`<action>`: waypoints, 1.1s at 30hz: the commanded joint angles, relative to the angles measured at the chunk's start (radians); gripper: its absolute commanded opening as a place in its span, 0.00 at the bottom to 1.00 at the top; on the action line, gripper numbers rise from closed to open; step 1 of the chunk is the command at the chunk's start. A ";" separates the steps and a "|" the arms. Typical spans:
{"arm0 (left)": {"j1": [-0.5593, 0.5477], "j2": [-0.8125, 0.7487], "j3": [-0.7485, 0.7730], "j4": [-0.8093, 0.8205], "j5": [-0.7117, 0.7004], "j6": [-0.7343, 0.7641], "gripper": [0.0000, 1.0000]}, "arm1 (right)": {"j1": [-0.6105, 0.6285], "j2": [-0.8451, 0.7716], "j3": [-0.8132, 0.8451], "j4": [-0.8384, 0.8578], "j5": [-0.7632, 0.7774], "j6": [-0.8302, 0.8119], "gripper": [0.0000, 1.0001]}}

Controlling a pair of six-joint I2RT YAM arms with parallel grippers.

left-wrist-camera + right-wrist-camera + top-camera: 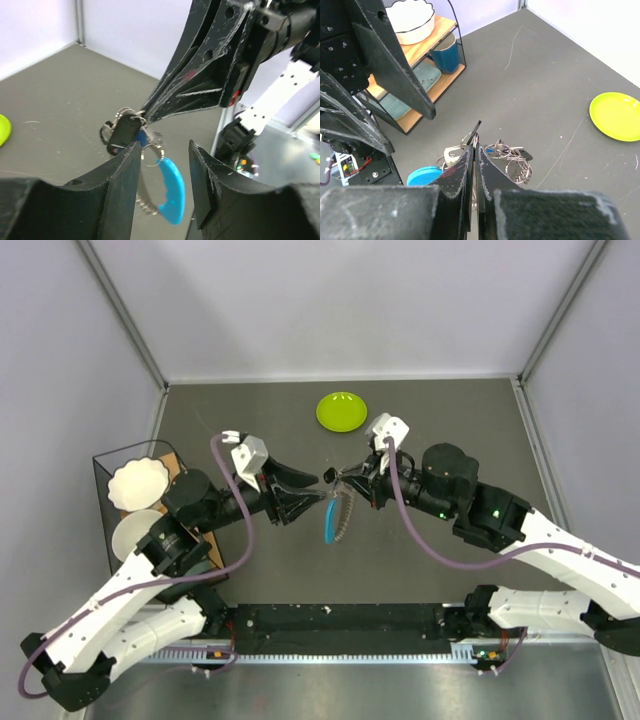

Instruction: Remove the keys from the keyring

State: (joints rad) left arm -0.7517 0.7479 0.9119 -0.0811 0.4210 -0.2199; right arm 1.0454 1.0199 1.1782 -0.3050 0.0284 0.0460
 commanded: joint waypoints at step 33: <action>-0.003 0.110 -0.019 0.098 -0.051 -0.223 0.07 | 0.004 0.002 0.044 0.102 0.012 0.058 0.00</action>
State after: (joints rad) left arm -0.7528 0.8684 0.8917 -0.0029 0.4004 -0.4759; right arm 1.0454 1.0264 1.1797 -0.2817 0.0456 0.0982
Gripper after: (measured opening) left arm 0.159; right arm 0.006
